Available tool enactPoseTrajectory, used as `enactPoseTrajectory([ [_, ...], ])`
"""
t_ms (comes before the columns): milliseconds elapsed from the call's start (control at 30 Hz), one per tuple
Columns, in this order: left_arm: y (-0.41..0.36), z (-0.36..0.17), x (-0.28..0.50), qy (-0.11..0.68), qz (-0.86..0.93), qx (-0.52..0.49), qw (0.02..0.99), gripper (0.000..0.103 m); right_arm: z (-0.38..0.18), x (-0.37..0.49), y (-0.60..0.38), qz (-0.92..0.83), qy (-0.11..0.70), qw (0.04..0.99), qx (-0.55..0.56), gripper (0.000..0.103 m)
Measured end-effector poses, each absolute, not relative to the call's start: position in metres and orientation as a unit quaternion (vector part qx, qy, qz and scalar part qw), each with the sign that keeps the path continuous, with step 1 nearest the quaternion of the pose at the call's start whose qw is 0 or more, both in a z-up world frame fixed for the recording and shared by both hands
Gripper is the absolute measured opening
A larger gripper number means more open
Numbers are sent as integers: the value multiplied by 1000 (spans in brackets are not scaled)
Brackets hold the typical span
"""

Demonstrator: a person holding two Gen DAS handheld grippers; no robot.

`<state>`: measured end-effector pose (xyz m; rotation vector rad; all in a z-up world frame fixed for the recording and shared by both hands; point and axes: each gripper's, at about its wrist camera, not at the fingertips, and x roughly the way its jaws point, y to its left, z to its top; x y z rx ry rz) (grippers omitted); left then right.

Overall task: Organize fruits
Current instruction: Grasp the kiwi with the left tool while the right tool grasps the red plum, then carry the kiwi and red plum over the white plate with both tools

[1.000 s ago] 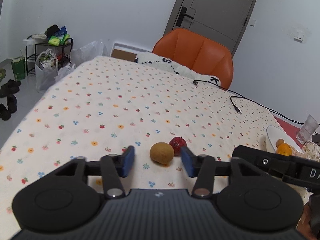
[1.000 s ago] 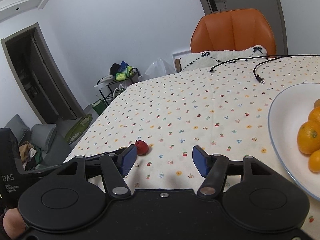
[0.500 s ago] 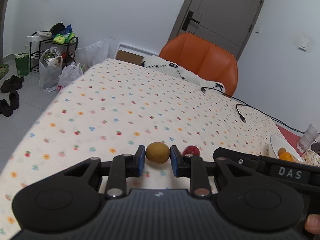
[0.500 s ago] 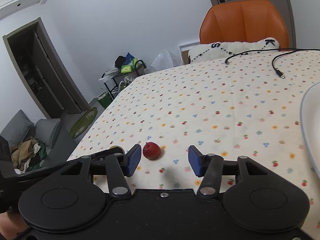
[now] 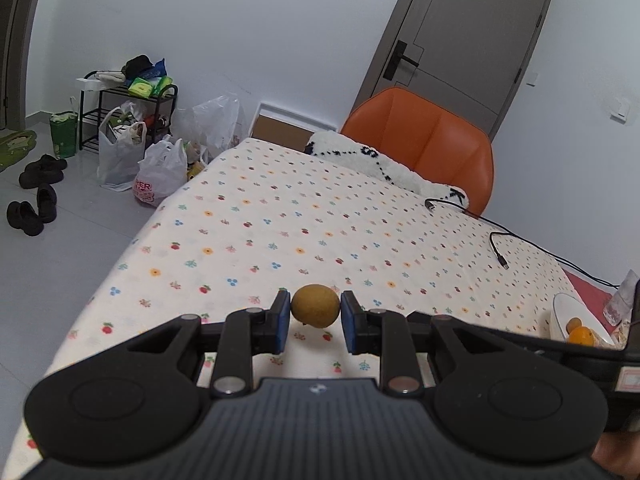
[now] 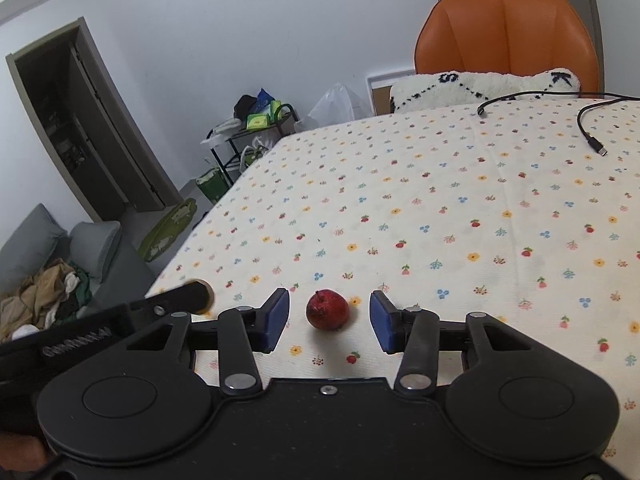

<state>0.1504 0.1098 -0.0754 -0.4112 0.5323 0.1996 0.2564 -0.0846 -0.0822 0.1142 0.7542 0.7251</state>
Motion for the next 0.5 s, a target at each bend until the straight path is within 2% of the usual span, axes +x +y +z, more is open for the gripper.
enactPoseTrajectory([
  [67, 110, -75, 149, 259, 98, -202, 939, 25, -84, 257, -82, 345, 356, 867, 49, 35],
  [100, 109, -75, 149, 259, 98, -202, 939, 25, -85, 257, -81, 345, 356, 867, 45, 24],
  [133, 109, -75, 149, 259, 98, -202, 939, 25, -85, 257, -81, 348, 359, 865, 46, 23],
  [500, 90, -67, 148, 254, 79, -194, 944, 25, -65, 240, -109, 339, 330, 879, 57, 22],
])
